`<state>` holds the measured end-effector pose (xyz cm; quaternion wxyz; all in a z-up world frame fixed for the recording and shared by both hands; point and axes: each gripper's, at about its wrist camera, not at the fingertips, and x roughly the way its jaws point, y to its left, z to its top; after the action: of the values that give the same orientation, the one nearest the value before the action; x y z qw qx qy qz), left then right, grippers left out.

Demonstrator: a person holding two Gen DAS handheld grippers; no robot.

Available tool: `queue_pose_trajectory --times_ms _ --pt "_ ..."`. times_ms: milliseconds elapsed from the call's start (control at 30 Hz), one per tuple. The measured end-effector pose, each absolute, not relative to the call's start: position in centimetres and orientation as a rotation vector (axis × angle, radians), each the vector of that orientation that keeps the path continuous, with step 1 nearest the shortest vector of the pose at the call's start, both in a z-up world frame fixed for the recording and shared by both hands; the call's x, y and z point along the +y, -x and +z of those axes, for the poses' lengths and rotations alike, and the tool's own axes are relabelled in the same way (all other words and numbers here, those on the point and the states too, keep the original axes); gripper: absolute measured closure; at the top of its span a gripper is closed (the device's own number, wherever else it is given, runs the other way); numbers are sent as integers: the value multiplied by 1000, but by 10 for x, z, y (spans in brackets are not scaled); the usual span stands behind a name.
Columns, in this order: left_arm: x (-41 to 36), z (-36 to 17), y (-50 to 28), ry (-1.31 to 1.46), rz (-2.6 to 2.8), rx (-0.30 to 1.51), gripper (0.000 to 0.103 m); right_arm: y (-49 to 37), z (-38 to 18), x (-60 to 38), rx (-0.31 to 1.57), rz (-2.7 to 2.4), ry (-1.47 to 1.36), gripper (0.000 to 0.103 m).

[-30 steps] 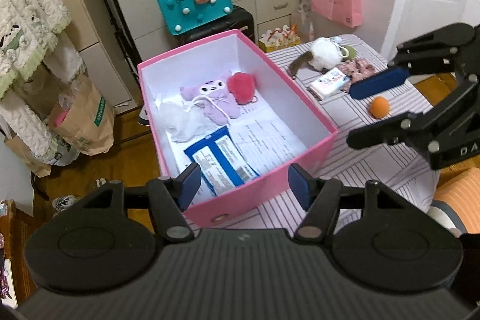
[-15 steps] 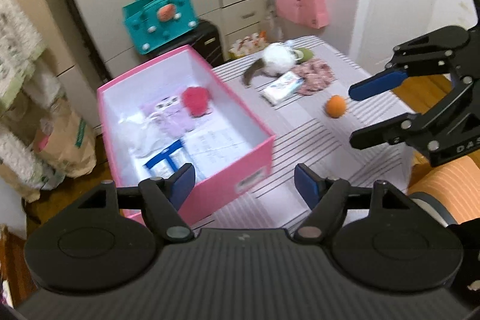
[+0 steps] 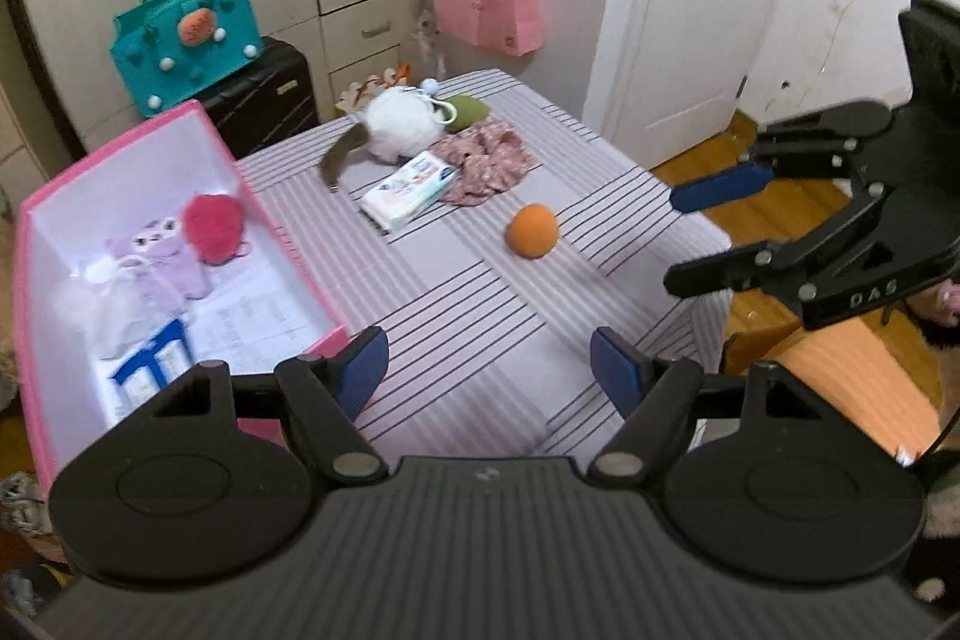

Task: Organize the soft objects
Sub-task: 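Reach the left tool to the orange sponge while the right tool reaches the floral scrunchie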

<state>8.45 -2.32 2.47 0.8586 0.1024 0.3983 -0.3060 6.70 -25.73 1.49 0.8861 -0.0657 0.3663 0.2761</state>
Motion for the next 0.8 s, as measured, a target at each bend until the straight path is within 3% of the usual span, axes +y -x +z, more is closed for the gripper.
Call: queue_pose_trajectory --times_ms 800 --pt "-117 -71 -163 -95 -659 822 33 -160 -76 -339 684 453 47 42"
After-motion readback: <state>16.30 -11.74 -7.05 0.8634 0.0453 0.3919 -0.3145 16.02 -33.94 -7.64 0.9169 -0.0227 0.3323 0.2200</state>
